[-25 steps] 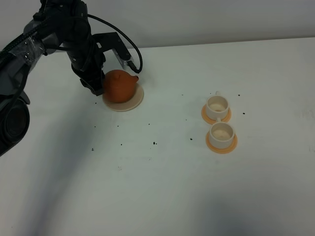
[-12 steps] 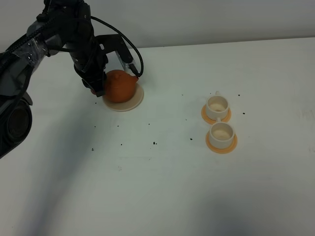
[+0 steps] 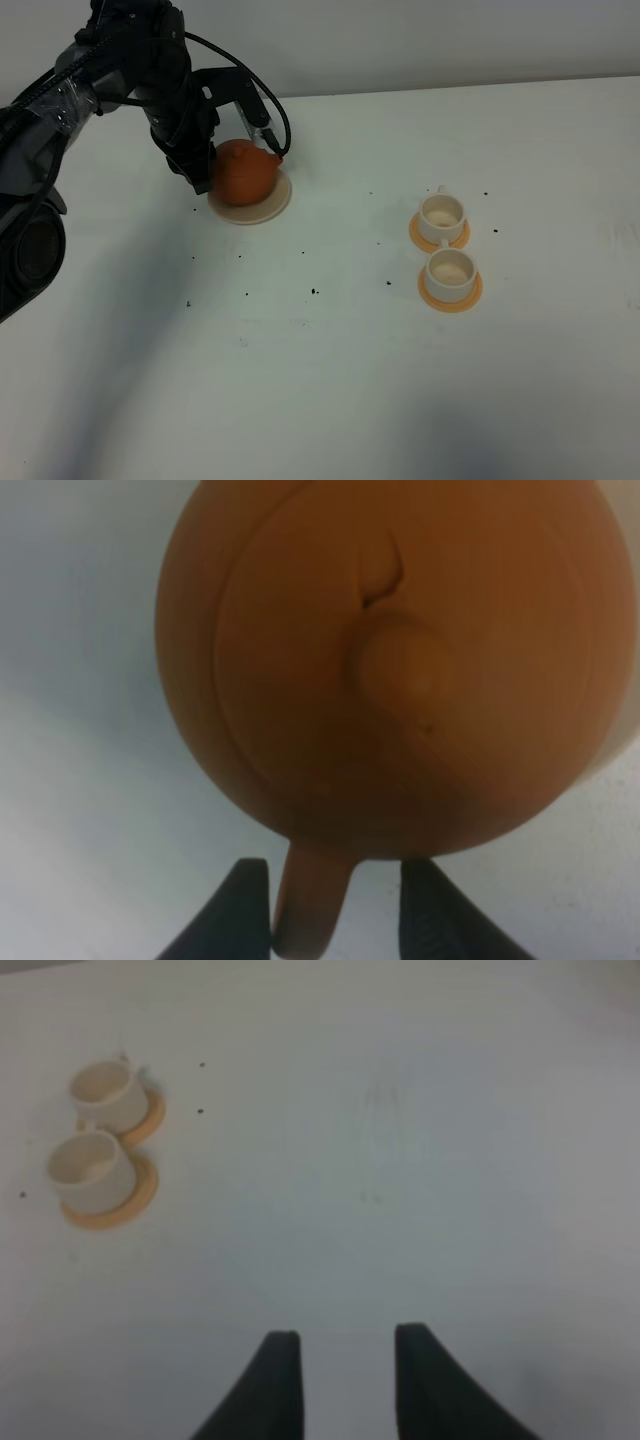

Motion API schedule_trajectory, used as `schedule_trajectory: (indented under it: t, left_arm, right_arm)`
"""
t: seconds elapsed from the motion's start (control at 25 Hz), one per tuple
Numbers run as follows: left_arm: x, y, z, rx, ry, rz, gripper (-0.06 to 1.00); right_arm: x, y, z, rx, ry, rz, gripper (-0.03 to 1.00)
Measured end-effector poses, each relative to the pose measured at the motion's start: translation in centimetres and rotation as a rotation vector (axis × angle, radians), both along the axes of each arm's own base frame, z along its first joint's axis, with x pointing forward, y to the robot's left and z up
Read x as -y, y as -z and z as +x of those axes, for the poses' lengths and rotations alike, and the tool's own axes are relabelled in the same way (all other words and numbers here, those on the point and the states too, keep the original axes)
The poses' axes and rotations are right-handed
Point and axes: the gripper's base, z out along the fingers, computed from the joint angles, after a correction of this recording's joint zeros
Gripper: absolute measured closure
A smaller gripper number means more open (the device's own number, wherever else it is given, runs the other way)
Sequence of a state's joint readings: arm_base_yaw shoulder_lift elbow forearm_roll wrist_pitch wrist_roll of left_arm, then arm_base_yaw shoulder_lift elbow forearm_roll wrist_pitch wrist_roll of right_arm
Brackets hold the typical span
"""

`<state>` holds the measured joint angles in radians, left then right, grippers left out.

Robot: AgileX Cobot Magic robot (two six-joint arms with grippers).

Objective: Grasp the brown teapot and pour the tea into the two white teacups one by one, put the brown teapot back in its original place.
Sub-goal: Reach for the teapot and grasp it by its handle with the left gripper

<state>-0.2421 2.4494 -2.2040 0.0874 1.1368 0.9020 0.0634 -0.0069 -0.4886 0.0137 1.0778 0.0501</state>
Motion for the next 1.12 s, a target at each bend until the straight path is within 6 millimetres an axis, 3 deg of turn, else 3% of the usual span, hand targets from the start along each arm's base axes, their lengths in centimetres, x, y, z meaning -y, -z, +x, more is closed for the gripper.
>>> schedule_trajectory:
  t: [0.44,1.12]
  left_arm:
    - [0.6,0.0,0.2,0.025,-0.004,-0.059,0.81]
    - [1.3,0.4,0.1,0.026,0.043,-0.053,0.82]
  right_arm:
    - [0.0,0.0,0.0,0.000,0.000,0.000,0.72]
    - [0.0,0.0,0.0,0.000,0.000,0.000,0.72]
